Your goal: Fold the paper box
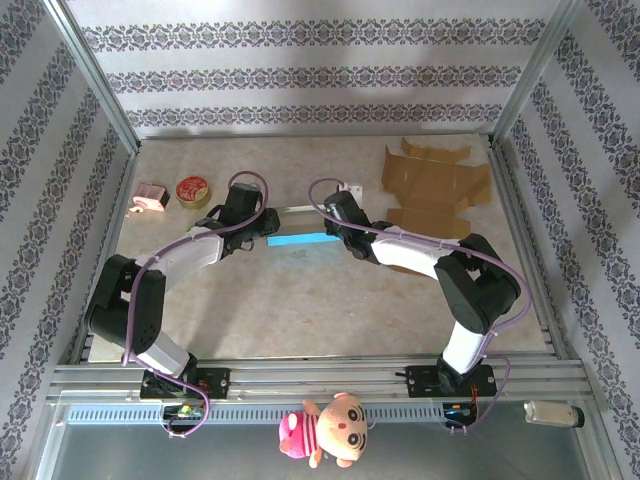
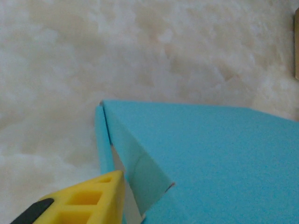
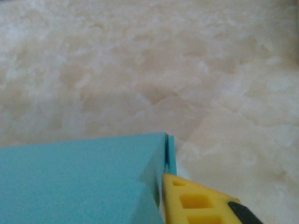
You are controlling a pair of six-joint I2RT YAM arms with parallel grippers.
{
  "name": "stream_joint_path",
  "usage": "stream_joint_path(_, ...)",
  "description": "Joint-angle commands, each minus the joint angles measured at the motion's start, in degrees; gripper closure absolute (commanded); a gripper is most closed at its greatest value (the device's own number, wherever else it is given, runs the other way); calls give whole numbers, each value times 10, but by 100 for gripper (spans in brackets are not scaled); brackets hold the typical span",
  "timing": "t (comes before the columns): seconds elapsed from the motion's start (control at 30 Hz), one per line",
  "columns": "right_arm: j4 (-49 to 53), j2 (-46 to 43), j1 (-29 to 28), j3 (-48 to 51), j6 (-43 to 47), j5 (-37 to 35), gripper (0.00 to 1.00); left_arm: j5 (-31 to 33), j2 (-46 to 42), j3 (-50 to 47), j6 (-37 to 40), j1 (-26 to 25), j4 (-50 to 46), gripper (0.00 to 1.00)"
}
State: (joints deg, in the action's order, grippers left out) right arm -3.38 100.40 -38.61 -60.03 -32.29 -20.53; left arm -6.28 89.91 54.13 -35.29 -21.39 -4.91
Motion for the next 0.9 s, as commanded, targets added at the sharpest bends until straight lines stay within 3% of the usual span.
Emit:
stream_joint_path(0.0, 23, -27, -10, 11, 12, 13, 71, -18, -20, -20, -8, -12, -19, 62)
stream_joint_path(0.5, 27, -109, -27, 68, 56, 42, 31, -7, -102, -91, -30, -25, -7, 36)
stream_joint_path(0.77, 43, -198, -27, 86, 56, 87, 25, -8, -197, -120, -69, -42, -34, 34)
stream_joint_path(0.87, 87, -217, 6, 58, 21, 140, 23, 18, -255, -116, -103, -42, -68, 36)
